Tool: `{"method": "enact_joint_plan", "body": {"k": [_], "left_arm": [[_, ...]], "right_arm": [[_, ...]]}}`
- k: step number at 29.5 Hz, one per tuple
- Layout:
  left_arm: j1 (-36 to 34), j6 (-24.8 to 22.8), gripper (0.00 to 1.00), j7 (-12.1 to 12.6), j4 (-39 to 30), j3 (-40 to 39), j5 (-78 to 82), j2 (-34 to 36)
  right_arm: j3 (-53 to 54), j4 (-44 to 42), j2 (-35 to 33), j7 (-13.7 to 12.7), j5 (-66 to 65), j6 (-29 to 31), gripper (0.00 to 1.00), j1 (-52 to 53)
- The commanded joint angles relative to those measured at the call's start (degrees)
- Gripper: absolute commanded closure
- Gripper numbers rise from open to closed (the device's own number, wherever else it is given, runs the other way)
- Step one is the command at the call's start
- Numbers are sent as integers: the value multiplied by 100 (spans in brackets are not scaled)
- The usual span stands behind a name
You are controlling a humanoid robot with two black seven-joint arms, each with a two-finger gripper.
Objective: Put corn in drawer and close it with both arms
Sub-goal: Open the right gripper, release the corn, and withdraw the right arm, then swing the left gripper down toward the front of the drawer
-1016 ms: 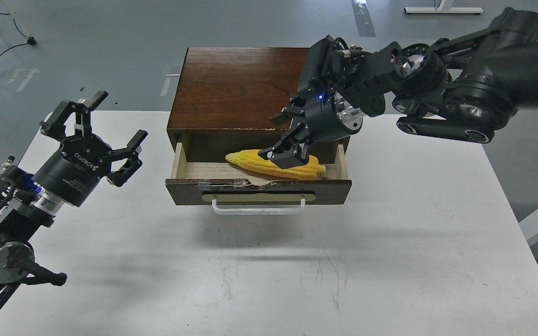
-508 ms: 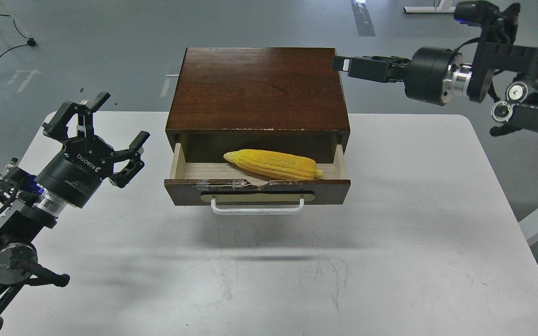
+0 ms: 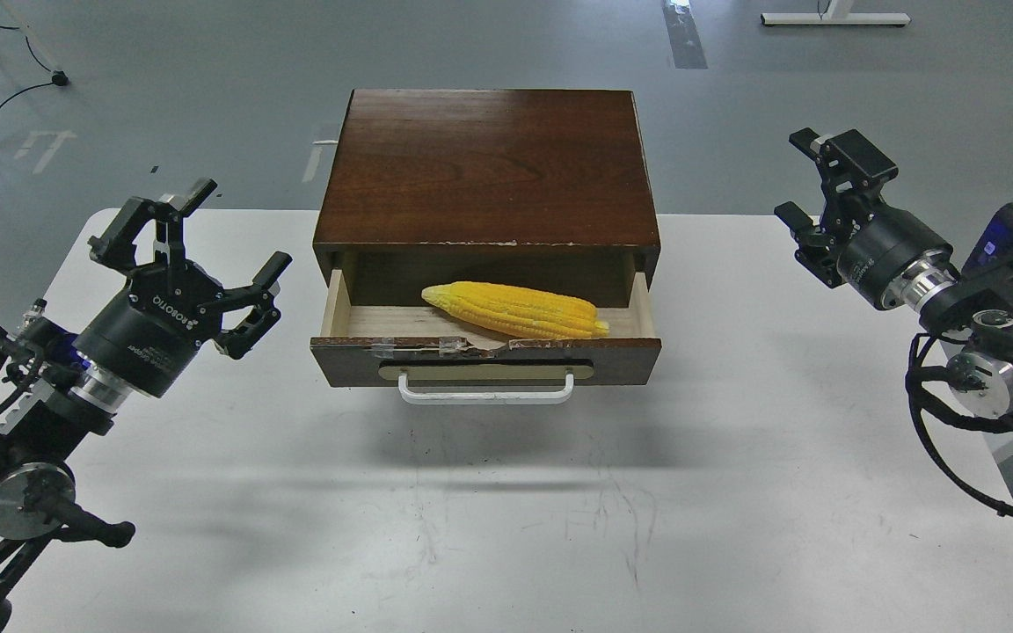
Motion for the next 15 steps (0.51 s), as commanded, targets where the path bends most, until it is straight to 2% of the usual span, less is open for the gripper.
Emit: {"method": "enact_joint_plan", "body": {"k": [1,5,8,15], "left_arm": [[-165,-52,0,-126,-7,-11,124,281],[-683,-52,0,-126,-112,-28,827,616],[-1009,-52,0,-126,-437,-55,1582,783],[-1150,-52,1,-126,-1676,68,4499,398]], "right_arm": [[90,-154,58,1,35,271,0,-185],[99,-180,75,1,35,236,0,-255],[99,-189,75,1,27,218,0,-352],[108,-259,93,1,27,209,0,-440]]}}
